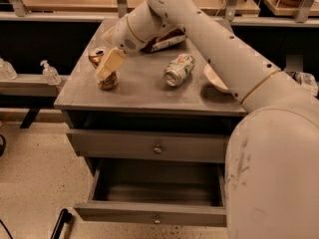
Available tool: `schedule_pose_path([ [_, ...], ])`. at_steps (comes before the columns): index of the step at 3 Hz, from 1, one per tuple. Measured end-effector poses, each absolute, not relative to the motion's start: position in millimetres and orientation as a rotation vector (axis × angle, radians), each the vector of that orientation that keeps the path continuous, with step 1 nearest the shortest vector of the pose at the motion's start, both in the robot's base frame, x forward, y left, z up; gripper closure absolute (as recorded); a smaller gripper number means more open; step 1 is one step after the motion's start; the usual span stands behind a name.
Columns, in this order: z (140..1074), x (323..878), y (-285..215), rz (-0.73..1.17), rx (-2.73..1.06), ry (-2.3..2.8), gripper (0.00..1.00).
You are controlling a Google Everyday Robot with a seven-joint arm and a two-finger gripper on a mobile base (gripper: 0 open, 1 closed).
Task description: Place orange can into middle drawer
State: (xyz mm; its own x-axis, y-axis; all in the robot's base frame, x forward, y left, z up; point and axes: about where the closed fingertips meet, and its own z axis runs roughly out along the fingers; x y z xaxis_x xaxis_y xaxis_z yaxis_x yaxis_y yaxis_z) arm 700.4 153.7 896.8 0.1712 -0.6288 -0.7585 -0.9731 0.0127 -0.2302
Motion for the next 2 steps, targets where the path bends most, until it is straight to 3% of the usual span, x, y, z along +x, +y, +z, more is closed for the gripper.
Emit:
schedule_pose_path([
  [1, 893.9, 699.6, 157.2, 0.587, -1.704, 1.538, 0.44],
  [2, 892.0, 699.1, 159.4, 0.591, -1.708, 1.538, 0.67],
])
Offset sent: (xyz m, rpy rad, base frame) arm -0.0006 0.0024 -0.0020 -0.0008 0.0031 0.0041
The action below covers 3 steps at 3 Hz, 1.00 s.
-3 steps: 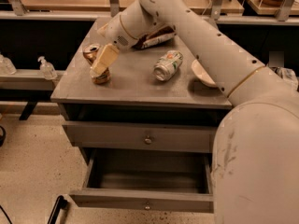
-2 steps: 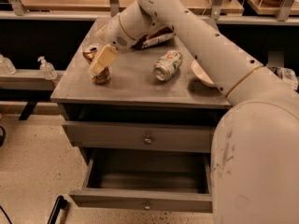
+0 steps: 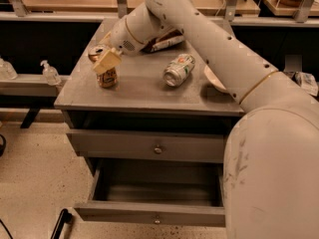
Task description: Place orange can into middle drawer
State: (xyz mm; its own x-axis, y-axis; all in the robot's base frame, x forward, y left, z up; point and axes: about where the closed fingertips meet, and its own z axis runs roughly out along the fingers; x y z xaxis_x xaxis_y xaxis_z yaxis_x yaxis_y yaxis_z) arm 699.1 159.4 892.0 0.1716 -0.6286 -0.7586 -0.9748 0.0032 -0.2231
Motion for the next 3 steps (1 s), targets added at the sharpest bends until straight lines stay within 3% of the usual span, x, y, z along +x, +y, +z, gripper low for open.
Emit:
schedule_pose_path([
  [1, 900, 696, 164, 0.63, -1.689, 1.453, 0.91],
  [2, 949, 669, 159, 0.602, -1.65, 1.306, 1.0],
  [3, 982, 617, 136, 0.513, -1.623, 1.271, 1.0],
])
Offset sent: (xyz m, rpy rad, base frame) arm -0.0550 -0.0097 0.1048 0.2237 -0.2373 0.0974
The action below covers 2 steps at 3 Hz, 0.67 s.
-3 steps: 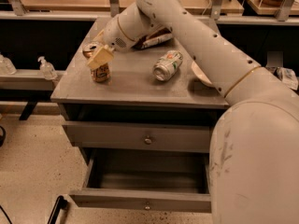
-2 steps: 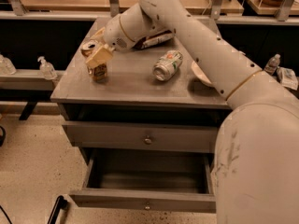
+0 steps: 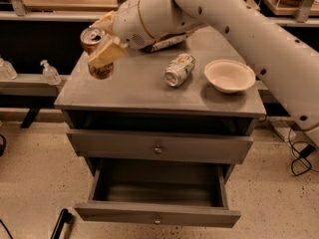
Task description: Place orange can into middle drawer
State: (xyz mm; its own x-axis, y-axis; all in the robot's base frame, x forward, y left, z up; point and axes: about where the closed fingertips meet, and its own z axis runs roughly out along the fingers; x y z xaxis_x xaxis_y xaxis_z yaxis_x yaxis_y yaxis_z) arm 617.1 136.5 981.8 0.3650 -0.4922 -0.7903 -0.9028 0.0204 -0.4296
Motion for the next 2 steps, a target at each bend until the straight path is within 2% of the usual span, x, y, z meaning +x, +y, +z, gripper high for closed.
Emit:
schedule_pose_path([
  [2, 984, 607, 128, 0.525, -1.576, 1.282, 1.0],
])
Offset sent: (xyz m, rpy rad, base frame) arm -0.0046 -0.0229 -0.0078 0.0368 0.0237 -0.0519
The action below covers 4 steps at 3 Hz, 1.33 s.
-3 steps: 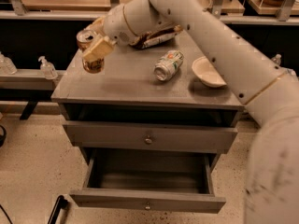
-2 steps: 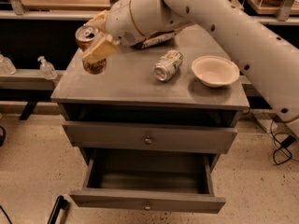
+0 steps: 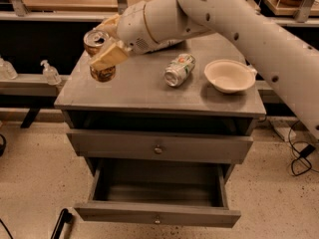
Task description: Place orange can into middle drawer
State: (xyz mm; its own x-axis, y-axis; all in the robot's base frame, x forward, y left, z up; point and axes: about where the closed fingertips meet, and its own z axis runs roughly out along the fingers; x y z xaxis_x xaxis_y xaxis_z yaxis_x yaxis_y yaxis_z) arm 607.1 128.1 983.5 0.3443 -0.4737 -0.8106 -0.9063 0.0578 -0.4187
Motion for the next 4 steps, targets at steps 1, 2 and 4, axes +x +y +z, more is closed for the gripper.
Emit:
schedule_pose_path([
  [1, 1003, 551, 130, 0.56, -1.507, 1.267, 1.0],
  [2, 1019, 445, 168, 0.606, -1.471, 1.215, 1.0],
  [4, 994, 436, 159, 0.665, -1.457, 1.284, 1.0],
])
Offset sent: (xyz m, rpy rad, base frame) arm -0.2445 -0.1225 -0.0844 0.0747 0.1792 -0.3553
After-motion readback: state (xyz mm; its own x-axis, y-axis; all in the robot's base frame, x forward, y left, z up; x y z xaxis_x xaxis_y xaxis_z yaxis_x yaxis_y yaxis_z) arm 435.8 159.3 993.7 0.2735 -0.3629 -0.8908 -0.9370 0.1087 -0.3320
